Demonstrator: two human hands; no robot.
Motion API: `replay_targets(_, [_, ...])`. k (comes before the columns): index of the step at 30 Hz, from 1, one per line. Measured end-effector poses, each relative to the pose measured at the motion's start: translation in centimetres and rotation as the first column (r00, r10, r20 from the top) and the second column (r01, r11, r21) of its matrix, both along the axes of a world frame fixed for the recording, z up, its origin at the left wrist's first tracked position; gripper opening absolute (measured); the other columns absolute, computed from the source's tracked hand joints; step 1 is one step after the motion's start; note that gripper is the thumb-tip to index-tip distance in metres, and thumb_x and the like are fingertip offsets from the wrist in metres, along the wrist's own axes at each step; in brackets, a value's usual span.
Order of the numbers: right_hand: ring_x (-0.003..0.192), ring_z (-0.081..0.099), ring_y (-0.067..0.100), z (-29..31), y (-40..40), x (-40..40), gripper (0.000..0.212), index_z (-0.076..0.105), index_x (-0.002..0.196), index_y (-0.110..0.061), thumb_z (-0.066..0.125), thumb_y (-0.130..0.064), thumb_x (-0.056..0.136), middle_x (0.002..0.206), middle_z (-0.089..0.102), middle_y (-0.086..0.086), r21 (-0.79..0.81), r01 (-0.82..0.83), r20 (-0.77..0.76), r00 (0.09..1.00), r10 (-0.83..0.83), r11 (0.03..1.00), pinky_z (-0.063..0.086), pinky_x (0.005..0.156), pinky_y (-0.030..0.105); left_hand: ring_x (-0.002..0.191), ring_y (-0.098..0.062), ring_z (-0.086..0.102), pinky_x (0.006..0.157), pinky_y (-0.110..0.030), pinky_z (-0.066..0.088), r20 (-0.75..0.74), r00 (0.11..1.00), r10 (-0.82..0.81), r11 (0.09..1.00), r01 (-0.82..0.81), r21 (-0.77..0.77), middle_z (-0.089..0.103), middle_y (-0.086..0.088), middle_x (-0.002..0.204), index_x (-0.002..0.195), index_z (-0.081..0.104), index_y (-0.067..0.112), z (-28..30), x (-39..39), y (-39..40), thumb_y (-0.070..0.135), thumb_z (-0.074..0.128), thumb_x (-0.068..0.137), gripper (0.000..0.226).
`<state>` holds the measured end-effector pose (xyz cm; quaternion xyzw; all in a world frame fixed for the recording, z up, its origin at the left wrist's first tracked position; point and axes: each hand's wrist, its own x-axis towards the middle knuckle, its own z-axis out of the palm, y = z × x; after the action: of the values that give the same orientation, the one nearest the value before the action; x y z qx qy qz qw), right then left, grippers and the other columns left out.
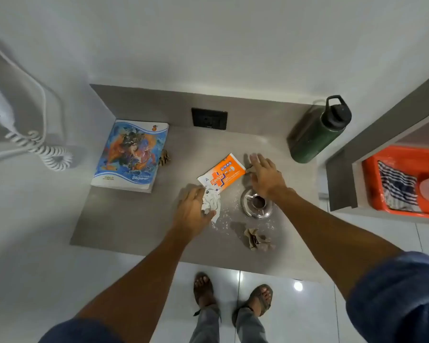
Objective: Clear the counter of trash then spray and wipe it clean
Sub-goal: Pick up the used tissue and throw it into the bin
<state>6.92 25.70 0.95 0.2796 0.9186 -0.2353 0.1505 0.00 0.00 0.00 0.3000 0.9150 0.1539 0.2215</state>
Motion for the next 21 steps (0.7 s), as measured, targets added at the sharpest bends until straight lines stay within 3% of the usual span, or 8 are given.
replay_targets(5, [0.160,0.029,0.032,-1.5,0.2,0.2,0.067,0.041,0.166,-0.028,0.067,-0.014,0.106,0.172,0.039,0.006,0.072,0.015,0.027,1.000,-0.017,0.997,0.042,0.125,0.052,0.136,-0.023,0.052,0.112,-0.035,0.047,-0.026,0.997,-0.066,0.997,0.065,-0.048,0.056,-0.005,0.148,0.152,0.053,0.018,-0.8,0.6,0.6,0.048,0.072,0.097,0.066])
replay_targets(9, [0.142,0.047,0.031,-2.1,0.4,0.8,0.053,0.060,0.145,-0.015,0.082,-0.019,0.097,0.147,0.060,0.012,0.117,0.094,0.020,0.995,-0.097,0.989,0.053,0.112,0.042,0.136,-0.024,0.052,0.112,-0.033,0.046,-0.082,0.995,-0.050,0.996,0.044,-0.074,0.059,-0.007,0.148,0.148,0.060,0.015,-1.3,1.2,1.2,0.041,0.057,0.109,0.047])
replay_targets(14, [0.119,0.064,0.033,-1.6,1.3,1.3,0.031,0.070,0.133,-0.010,0.074,-0.015,0.103,0.131,0.069,0.016,0.121,0.147,-0.056,0.988,-0.141,0.982,0.060,0.102,0.042,0.132,-0.025,0.059,0.107,-0.025,0.042,0.019,0.999,-0.046,0.999,0.045,0.018,0.063,-0.012,0.146,0.140,0.068,0.008,-1.6,0.9,0.7,0.024,0.055,0.113,0.034])
replay_targets(17, [0.107,0.067,0.034,-0.7,0.8,1.3,0.020,0.077,0.124,-0.009,0.068,-0.016,0.107,0.122,0.074,0.017,0.092,0.236,-0.176,0.960,-0.218,0.967,0.060,0.094,0.045,0.130,-0.029,0.062,0.108,-0.031,0.043,0.046,0.999,-0.016,0.998,0.013,0.060,0.064,-0.015,0.146,0.140,0.068,0.005,-1.1,0.3,0.0,0.026,0.048,0.115,0.039])
replay_targets(19, [0.095,0.068,0.029,0.2,-0.2,1.3,0.017,0.079,0.118,-0.008,0.069,-0.017,0.106,0.116,0.077,0.015,0.012,0.261,-0.255,0.934,-0.249,0.965,0.058,0.081,0.036,0.129,-0.034,0.063,0.108,-0.041,0.048,0.041,0.998,0.042,0.994,-0.045,0.096,0.064,-0.017,0.146,0.143,0.067,0.004,-0.3,0.2,-0.6,0.033,0.036,0.112,0.052])
replay_targets(21, [0.081,0.063,0.015,1.5,-1.7,1.4,0.020,0.079,0.114,-0.006,0.072,-0.023,0.105,0.107,0.076,0.006,-0.117,0.260,-0.322,0.903,-0.285,0.958,0.046,0.067,0.018,0.126,-0.037,0.066,0.106,-0.044,0.053,0.012,0.996,0.090,0.986,-0.091,0.143,0.066,-0.019,0.142,0.142,0.068,0.002,0.1,-0.2,-1.1,0.030,0.037,0.108,0.054])
